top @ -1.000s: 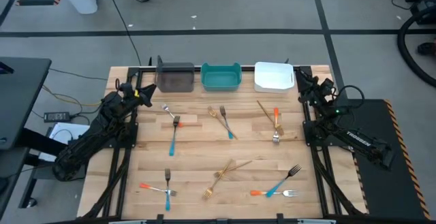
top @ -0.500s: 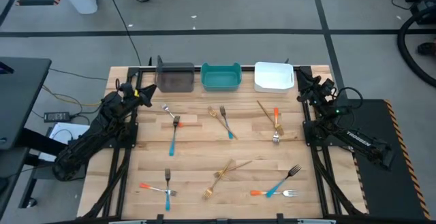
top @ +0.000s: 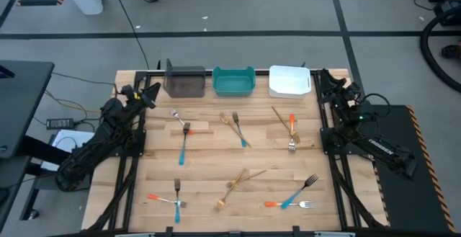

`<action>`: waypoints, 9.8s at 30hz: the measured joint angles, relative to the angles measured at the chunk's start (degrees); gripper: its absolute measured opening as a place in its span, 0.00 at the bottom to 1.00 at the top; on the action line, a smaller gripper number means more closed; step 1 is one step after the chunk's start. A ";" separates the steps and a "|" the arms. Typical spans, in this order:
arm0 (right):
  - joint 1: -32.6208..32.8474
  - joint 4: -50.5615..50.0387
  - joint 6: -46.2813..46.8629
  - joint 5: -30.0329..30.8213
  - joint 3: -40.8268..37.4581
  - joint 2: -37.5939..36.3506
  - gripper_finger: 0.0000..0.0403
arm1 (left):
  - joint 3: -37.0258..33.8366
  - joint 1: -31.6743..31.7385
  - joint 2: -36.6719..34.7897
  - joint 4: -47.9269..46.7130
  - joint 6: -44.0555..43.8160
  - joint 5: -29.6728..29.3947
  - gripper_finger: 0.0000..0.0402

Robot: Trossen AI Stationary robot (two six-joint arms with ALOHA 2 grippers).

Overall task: Sort silverware by color (type)
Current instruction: Put the top right gold fork into the white bin, then put the top left blue fork into the black bin

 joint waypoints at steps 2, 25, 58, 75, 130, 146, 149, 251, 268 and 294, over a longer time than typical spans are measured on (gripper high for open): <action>0.00 -0.04 -0.19 0.00 2.51 1.78 0.23 | 2.75 0.01 0.73 -0.03 1.54 0.00 0.24; 0.00 -55.72 -18.16 2.62 36.49 33.46 0.26 | 32.88 0.00 29.22 -31.67 23.17 -0.31 0.24; 2.89 -72.09 -4.80 -16.83 39.26 54.71 0.26 | 32.98 0.01 32.17 -34.11 18.96 0.74 0.24; 4.11 -72.04 -3.10 -16.82 39.26 54.67 0.25 | 32.98 -0.01 32.16 -34.17 19.20 0.74 0.24; 18.69 -72.00 18.11 -10.70 39.67 89.40 0.37 | 32.98 0.01 32.17 -34.19 18.70 0.79 0.24; 19.22 -70.27 19.42 -14.10 39.04 86.20 0.06 | 32.98 0.00 32.16 -34.16 18.71 0.79 0.24; 20.05 -69.04 21.67 -15.69 39.01 84.64 0.04 | 32.98 -0.01 32.17 -34.14 18.70 0.79 0.24; -8.59 -42.58 -22.29 -4.22 45.75 60.99 0.24 | 39.29 -20.48 58.04 -49.26 -10.10 8.05 0.24; -8.85 -42.47 -23.05 -4.20 45.75 61.01 0.24 | 30.95 -36.47 62.32 -47.56 -26.77 2.19 0.24; -9.05 -42.49 -26.05 -4.24 45.75 61.03 0.24 | 31.30 -41.17 85.31 -36.16 -29.48 2.34 0.23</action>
